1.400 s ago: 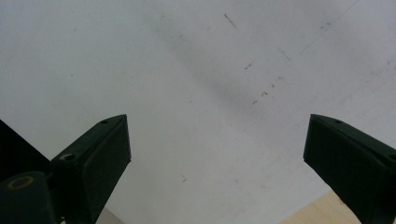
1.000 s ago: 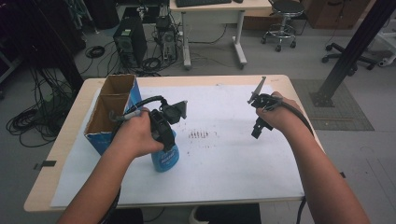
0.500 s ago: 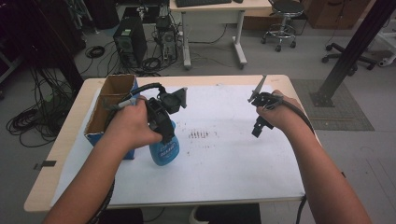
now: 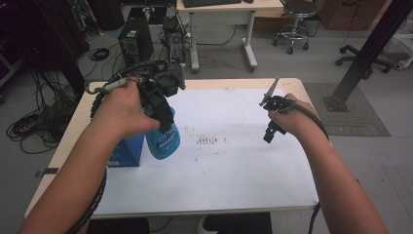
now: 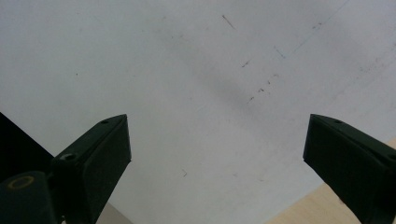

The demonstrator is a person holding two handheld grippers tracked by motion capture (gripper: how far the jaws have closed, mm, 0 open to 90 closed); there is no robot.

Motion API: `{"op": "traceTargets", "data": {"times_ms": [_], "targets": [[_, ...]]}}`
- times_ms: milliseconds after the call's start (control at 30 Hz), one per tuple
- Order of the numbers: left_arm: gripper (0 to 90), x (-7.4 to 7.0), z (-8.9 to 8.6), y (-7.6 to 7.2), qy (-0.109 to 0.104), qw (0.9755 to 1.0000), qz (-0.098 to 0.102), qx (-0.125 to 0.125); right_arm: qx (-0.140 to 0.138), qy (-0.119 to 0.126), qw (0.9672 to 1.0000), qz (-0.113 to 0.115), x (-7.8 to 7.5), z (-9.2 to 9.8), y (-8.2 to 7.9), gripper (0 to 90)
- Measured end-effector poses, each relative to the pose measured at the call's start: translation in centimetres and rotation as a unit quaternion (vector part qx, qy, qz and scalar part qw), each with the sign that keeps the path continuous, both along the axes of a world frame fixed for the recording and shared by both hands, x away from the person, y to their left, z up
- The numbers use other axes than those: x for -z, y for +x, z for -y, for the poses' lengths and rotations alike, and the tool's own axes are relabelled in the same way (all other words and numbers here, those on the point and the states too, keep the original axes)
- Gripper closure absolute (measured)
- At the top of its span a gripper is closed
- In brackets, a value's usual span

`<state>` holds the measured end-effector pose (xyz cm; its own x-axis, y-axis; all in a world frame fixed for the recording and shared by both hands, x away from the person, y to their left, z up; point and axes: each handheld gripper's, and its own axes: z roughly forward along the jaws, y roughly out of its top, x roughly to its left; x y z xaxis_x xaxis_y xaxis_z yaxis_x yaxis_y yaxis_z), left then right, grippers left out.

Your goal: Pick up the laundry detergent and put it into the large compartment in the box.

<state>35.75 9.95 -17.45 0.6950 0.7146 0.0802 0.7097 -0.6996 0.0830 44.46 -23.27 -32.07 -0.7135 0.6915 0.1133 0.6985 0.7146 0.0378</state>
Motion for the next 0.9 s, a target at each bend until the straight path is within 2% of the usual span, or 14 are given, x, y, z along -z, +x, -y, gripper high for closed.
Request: {"op": "traceTargets", "data": {"times_ms": [200, 233, 400, 433, 533, 600, 700, 900], "targets": [[37.8, -1.5, -0.5, 0.4, -0.002, 0.9998, 0.007, -0.016, -0.003, -0.003, 1.0, -0.001, 0.1, -0.2, 0.0, 7.3], [37.8, -2.0, -0.7, 0.4, -0.007, 0.9995, 0.013, -0.028, -0.001, -0.003, 1.0, -0.001, 0.1, -0.2, 0.0, 7.4], [37.8, -2.9, -1.3, 0.7, -0.016, 0.9987, 0.016, -0.046, -0.003, -0.003, 1.0, -0.002, 0.1, -0.4, 0.1, 7.3], [37.8, -3.3, -1.7, 0.8, -0.022, 0.998, 0.015, -0.057, -0.003, -0.002, 1.0, -0.002, 0.1, -0.4, 0.1, 7.4], [37.8, -3.8, -2.1, 1.0, -0.03, 0.9971, 0.017, -0.067, -0.004, -0.003, 1.0, -0.001, 0.1, -0.5, 0.1, 7.4], [37.8, -4.5, -2.7, 1.2, -0.038, 0.9955, 0.019, -0.085, -0.002, -0.003, 1.0, -0.002, 0.1, -0.5, 0.1, 7.4], [37.8, -5.0, -3.1, 1.3, -0.042, 0.9944, 0.02, -0.095, -0.002, -0.003, 1.0, -0.003, 0.1, -0.6, 0.1, 7.4], [37.8, -6.5, -4.0, 1.6, -0.041, 0.9906, 0.021, -0.128, -0.007, -0.005, 1.0, -0.002, 0.0, -0.9, 0.2, 7.4]]}}
